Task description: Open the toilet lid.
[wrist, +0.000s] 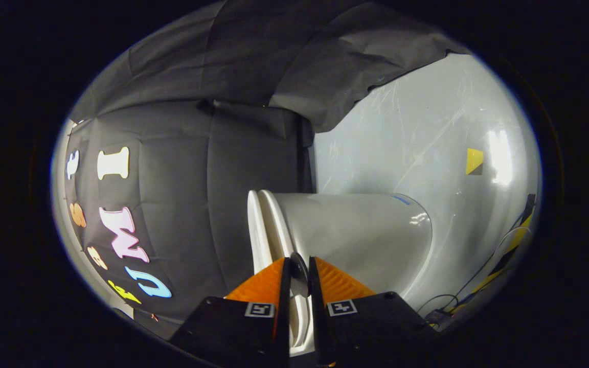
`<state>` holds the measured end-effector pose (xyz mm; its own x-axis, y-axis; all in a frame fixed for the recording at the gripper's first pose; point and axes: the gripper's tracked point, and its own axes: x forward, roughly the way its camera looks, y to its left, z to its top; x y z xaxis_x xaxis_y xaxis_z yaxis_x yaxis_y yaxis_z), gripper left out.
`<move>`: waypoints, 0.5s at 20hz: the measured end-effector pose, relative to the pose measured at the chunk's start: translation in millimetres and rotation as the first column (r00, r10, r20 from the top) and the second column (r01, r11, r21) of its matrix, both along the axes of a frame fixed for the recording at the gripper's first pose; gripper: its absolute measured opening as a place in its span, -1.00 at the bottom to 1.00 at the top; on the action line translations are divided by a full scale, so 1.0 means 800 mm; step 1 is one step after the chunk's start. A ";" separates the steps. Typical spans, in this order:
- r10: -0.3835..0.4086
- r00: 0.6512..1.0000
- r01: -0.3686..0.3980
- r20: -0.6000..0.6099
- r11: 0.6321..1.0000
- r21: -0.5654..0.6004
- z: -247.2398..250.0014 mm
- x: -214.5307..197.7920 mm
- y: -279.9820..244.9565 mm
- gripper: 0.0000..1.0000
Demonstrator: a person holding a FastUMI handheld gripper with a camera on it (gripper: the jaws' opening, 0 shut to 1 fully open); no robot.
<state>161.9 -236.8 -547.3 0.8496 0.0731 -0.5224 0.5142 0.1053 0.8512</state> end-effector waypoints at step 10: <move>-0.039 0.993 0.034 0.111 0.999 0.040 0.001 0.006 -0.001 -0.91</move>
